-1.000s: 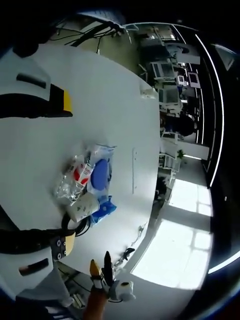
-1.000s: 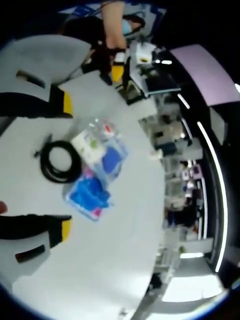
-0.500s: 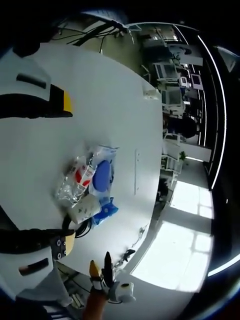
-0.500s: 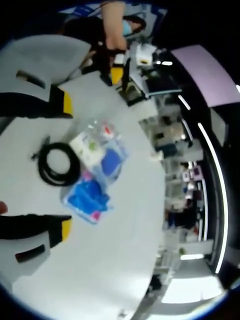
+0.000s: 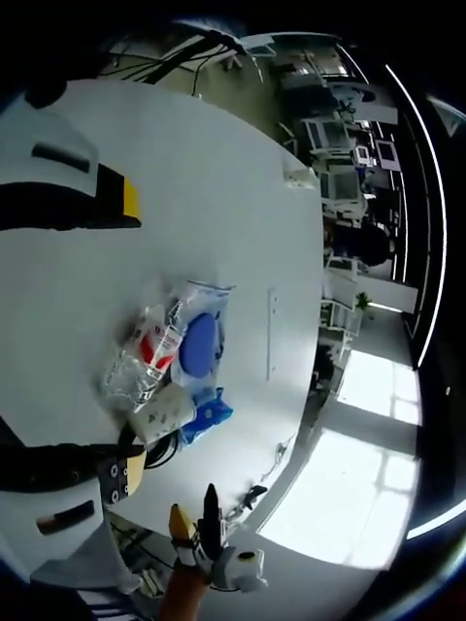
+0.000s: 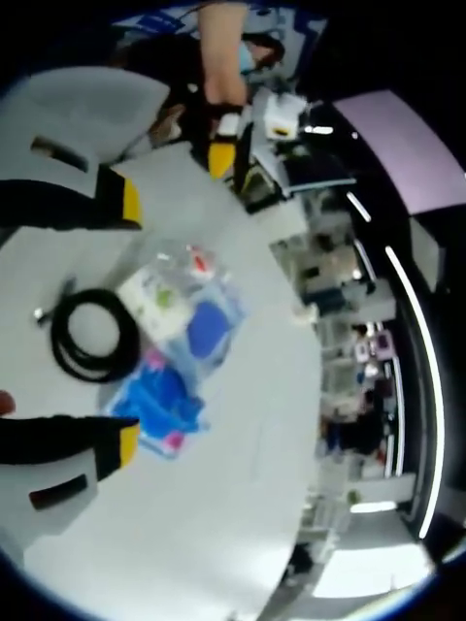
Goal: Arrange the tabletop items into an orderly group along one side of the table until the central work area is clear of visible clutter.
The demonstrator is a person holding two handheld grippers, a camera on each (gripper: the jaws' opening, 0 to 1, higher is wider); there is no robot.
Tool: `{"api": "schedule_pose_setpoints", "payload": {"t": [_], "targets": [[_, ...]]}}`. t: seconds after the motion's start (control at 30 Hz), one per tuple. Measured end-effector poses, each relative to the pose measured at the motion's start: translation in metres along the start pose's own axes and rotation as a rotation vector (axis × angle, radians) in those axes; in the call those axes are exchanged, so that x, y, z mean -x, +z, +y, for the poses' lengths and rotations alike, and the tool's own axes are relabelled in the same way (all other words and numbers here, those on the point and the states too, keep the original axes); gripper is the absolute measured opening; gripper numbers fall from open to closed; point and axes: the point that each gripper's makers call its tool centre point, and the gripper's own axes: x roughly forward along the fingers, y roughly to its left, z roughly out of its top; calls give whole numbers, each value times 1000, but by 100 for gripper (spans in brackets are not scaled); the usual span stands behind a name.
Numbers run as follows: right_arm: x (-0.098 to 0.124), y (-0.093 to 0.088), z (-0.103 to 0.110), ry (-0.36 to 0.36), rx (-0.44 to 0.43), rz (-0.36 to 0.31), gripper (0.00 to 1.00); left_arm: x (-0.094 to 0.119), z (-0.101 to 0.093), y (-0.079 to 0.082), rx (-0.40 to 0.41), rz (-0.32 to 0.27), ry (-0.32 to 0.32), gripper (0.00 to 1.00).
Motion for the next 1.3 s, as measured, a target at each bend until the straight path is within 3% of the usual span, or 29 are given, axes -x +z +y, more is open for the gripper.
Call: {"api": "schedule_pose_setpoints", "payload": {"t": [0.57, 0.77, 1.3], "targets": [[-38, 8, 16, 54, 22, 30, 74, -22, 13, -6, 16, 63, 2, 90], [-53, 6, 28, 72, 83, 61, 74, -33, 18, -9, 60, 79, 8, 89], [-81, 11, 60, 147, 169, 96, 74, -46, 24, -11, 82, 122, 12, 89]]}}
